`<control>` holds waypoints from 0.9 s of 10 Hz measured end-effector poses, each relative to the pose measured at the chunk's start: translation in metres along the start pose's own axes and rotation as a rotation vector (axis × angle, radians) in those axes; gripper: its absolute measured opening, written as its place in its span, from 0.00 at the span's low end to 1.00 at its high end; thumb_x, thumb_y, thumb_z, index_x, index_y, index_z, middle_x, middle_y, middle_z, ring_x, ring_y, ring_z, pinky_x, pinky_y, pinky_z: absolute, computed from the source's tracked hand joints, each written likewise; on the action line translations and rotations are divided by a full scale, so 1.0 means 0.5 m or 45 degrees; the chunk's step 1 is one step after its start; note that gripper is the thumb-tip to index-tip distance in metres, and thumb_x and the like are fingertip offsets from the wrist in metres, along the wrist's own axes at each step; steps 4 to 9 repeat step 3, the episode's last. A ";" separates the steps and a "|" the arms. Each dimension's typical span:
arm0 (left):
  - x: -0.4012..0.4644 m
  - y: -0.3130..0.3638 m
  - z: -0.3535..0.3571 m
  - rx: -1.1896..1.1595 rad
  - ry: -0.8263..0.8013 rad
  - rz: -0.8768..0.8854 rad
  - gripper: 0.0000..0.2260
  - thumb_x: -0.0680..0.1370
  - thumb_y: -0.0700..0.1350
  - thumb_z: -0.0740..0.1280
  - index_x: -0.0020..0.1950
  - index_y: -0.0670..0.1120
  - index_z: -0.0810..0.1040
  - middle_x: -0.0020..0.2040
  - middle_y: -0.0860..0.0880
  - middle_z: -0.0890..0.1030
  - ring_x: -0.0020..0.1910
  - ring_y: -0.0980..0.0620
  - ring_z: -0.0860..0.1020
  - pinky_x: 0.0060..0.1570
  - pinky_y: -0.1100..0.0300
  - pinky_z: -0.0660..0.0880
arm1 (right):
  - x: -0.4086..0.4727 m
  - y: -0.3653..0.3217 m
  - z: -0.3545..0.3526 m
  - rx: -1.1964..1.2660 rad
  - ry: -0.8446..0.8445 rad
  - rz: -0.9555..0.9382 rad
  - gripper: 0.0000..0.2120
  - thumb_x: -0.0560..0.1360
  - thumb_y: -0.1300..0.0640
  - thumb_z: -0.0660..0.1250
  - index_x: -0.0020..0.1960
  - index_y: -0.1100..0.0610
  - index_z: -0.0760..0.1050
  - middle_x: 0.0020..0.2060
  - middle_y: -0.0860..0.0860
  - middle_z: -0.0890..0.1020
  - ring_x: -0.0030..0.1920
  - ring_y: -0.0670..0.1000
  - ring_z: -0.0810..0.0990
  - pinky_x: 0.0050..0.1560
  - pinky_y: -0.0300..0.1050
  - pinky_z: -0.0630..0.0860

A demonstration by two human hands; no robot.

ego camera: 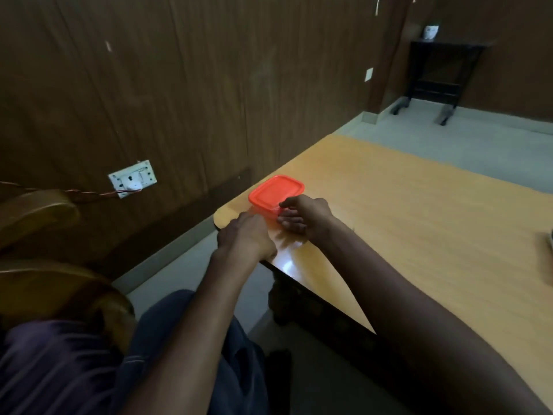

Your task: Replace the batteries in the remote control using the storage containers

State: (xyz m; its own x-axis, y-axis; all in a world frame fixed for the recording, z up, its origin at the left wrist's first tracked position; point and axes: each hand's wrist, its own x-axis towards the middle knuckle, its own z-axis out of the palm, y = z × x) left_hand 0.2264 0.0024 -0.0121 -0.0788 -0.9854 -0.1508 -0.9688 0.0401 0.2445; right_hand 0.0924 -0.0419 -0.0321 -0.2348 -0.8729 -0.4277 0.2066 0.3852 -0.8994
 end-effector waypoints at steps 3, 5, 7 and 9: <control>0.001 -0.002 0.000 -0.058 0.022 0.017 0.18 0.77 0.48 0.73 0.65 0.47 0.75 0.62 0.44 0.76 0.61 0.43 0.77 0.57 0.48 0.76 | 0.023 -0.014 0.063 -0.122 -0.090 0.018 0.11 0.69 0.64 0.74 0.50 0.66 0.80 0.31 0.58 0.85 0.25 0.51 0.81 0.21 0.37 0.69; 0.001 -0.002 0.000 -0.058 0.022 0.017 0.18 0.77 0.48 0.73 0.65 0.47 0.75 0.62 0.44 0.76 0.61 0.43 0.77 0.57 0.48 0.76 | 0.023 -0.014 0.063 -0.122 -0.090 0.018 0.11 0.69 0.64 0.74 0.50 0.66 0.80 0.31 0.58 0.85 0.25 0.51 0.81 0.21 0.37 0.69; 0.001 -0.002 0.000 -0.058 0.022 0.017 0.18 0.77 0.48 0.73 0.65 0.47 0.75 0.62 0.44 0.76 0.61 0.43 0.77 0.57 0.48 0.76 | 0.023 -0.014 0.063 -0.122 -0.090 0.018 0.11 0.69 0.64 0.74 0.50 0.66 0.80 0.31 0.58 0.85 0.25 0.51 0.81 0.21 0.37 0.69; 0.001 -0.002 0.000 -0.058 0.022 0.017 0.18 0.77 0.48 0.73 0.65 0.47 0.75 0.62 0.44 0.76 0.61 0.43 0.77 0.57 0.48 0.76 | 0.023 -0.014 0.063 -0.122 -0.090 0.018 0.11 0.69 0.64 0.74 0.50 0.66 0.80 0.31 0.58 0.85 0.25 0.51 0.81 0.21 0.37 0.69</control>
